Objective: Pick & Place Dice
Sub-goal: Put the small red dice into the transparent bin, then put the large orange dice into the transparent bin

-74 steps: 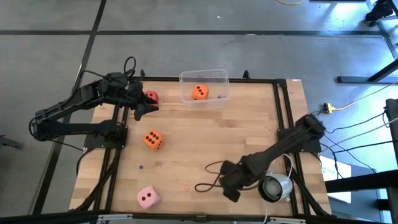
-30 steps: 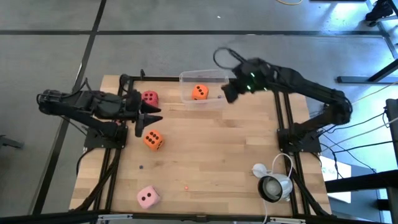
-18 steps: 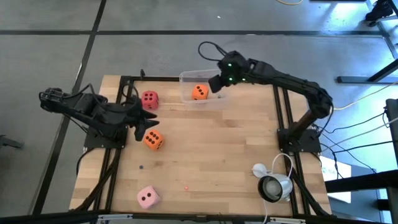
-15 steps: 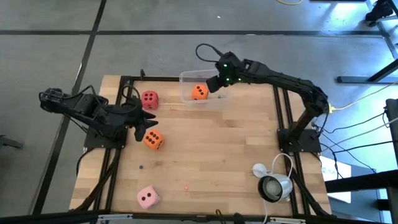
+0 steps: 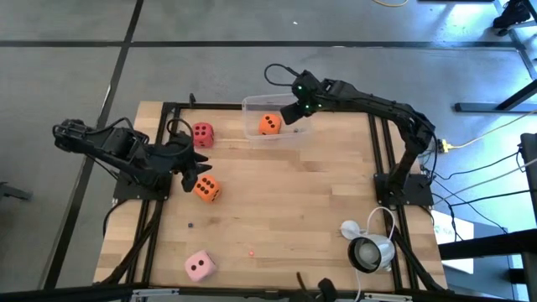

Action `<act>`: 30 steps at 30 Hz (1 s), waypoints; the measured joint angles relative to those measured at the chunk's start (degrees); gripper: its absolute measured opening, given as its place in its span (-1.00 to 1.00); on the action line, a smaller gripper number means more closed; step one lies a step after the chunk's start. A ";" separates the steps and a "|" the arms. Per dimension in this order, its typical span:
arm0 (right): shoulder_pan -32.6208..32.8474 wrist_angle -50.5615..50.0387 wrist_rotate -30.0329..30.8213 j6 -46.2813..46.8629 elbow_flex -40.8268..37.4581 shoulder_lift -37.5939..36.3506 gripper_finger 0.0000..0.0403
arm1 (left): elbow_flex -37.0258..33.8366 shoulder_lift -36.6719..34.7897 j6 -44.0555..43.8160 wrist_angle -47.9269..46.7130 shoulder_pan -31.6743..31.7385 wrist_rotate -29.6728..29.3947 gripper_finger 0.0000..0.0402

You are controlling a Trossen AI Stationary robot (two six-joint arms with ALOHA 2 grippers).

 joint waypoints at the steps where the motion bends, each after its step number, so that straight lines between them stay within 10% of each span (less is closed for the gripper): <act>1: -0.12 -0.22 -0.02 -0.02 0.00 0.00 -0.76 | 0.00 0.00 0.13 0.00 0.00 0.00 -0.29; 18: -0.16 -0.63 -1.55 0.66 0.00 0.00 -0.75 | 0.00 0.00 0.24 0.00 0.00 0.00 -0.29; 30: -0.16 -0.63 -1.72 0.63 0.00 0.00 -0.09 | 0.00 0.00 0.24 0.00 0.00 0.02 -0.29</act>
